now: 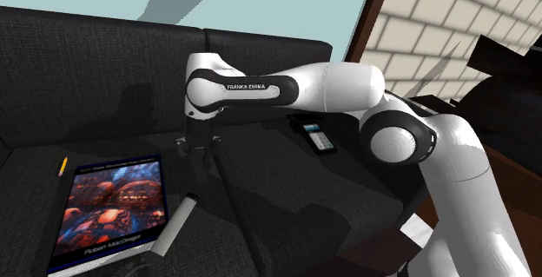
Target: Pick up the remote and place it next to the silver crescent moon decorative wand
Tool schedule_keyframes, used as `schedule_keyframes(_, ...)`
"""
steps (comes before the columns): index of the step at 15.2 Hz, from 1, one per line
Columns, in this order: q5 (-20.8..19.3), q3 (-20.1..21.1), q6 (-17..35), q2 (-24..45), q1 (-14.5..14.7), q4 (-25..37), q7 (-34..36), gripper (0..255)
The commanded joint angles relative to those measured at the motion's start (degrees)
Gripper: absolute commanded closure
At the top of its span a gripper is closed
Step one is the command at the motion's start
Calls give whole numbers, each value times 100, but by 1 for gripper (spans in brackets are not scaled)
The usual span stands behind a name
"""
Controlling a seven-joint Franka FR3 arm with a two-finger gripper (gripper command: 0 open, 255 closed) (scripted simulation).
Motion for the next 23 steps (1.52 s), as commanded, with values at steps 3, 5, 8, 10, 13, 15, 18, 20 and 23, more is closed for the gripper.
schedule_keyframes(3, 1, -4, 256, 71, 2, -185, -32, 255)
schedule_keyframes(5, 1, -6, 332, 97, 2, -236, -43, 255)
schedule_keyframes(8, 1, -6, 332, 98, 2, -235, -43, 255)
schedule_keyframes(10, 1, -6, 332, 98, 2, -235, -43, 255)
schedule_keyframes(13, 1, -6, 331, 98, 2, -234, -43, 0)
schedule_keyframes(15, 1, -6, 331, 97, 2, -235, -43, 0)
schedule_keyframes(18, 1, -6, 331, 97, 2, -235, -43, 0)
schedule_keyframes(20, -6, -10, -41, 83, -21, 120, -30, 0)
schedule_keyframes(23, -15, -13, -402, 113, -38, 510, -14, 0)
